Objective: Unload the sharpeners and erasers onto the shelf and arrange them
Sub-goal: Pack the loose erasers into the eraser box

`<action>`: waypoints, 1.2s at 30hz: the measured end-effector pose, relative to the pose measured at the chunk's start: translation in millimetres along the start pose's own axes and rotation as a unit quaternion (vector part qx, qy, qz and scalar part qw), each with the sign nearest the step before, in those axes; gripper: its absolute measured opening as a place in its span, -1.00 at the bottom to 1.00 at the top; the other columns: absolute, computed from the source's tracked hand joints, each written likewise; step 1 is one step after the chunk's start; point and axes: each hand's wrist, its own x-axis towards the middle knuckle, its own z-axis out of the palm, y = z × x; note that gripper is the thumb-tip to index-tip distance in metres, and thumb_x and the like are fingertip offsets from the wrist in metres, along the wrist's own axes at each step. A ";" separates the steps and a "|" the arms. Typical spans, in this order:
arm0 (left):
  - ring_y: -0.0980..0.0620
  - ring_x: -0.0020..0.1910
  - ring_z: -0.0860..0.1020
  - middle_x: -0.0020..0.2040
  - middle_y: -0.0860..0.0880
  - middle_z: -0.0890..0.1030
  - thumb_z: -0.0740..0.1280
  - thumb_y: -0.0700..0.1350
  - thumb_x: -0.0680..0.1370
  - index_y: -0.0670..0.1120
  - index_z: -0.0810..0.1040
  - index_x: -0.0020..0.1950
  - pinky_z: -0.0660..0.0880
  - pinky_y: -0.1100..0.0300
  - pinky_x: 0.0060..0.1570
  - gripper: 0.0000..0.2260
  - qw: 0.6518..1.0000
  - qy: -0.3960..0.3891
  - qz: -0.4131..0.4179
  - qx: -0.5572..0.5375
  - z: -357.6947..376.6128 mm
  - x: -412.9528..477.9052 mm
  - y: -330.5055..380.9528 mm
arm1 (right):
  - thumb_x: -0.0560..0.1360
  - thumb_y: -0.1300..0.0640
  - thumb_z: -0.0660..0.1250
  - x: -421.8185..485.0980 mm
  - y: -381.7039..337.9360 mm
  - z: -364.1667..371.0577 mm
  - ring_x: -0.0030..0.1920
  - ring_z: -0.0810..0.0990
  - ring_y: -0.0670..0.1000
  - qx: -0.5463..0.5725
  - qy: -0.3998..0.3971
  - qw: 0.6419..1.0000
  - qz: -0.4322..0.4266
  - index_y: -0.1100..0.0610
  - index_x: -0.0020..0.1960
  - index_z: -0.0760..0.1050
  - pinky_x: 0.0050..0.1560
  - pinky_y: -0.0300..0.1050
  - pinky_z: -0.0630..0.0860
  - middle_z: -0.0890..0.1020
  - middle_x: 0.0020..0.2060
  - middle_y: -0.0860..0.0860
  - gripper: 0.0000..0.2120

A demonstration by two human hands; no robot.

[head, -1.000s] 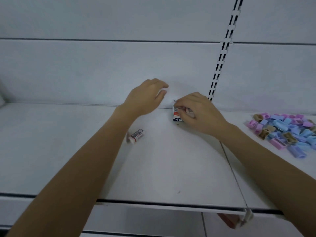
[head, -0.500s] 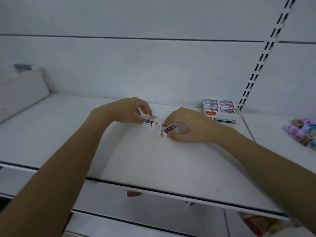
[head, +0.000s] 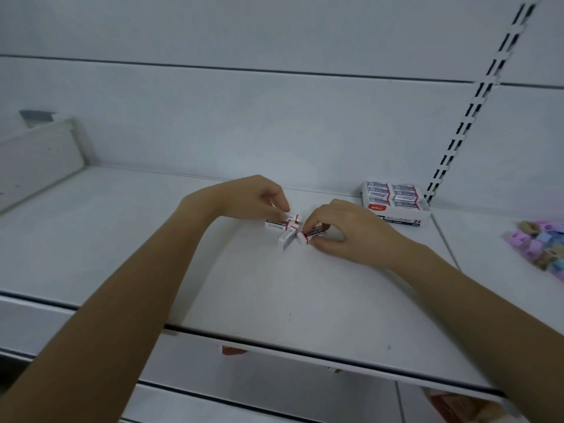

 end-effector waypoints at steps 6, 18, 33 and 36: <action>0.06 -0.11 0.58 -0.14 0.07 0.60 0.37 -0.19 0.47 0.00 0.56 -0.02 0.46 0.24 -0.01 -0.87 1.000 -0.006 -0.005 0.003 2.0 6.6 -0.8 | 0.38 0.11 0.21 -3.2 2.7 -3.1 -0.14 0.48 -0.18 0.046 0.116 0.992 -0.006 0.12 0.19 0.49 -0.07 -0.25 0.46 0.44 -0.16 -0.12 -0.61; 0.13 -0.08 0.47 -0.03 0.03 0.47 0.32 -0.19 0.51 -0.09 0.55 0.14 0.32 0.56 -0.15 -0.79 0.985 0.136 0.105 0.034 12.6 46.3 51.2 | 0.44 0.36 0.31 -28.7 50.2 -66.7 -0.12 0.49 -0.18 0.052 0.227 0.964 0.131 0.09 -0.04 0.54 -0.02 -0.53 0.35 0.52 -0.16 -0.09 -0.79; 0.12 -0.22 0.48 -0.20 0.08 0.49 0.36 -0.29 0.41 -0.16 0.57 -0.07 0.32 0.48 -0.22 -0.88 0.980 0.135 0.144 -0.012 66.7 102.6 95.3 | 0.40 0.34 0.32 -64.3 89.2 -73.3 -0.08 0.52 0.05 0.077 0.217 0.946 0.227 0.11 -0.11 0.53 0.05 -0.11 0.44 0.59 -0.13 0.10 -0.84; 0.08 -0.19 0.47 -0.18 0.00 0.53 0.34 -0.30 0.43 -0.17 0.60 -0.07 0.35 0.40 -0.13 -0.87 0.974 0.147 0.169 0.019 69.4 102.1 92.0 | 0.41 0.33 0.32 -64.1 91.0 -70.7 -0.10 0.47 0.00 0.046 0.181 0.955 0.229 0.17 -0.08 0.54 -0.02 -0.34 0.37 0.58 -0.14 0.06 -0.87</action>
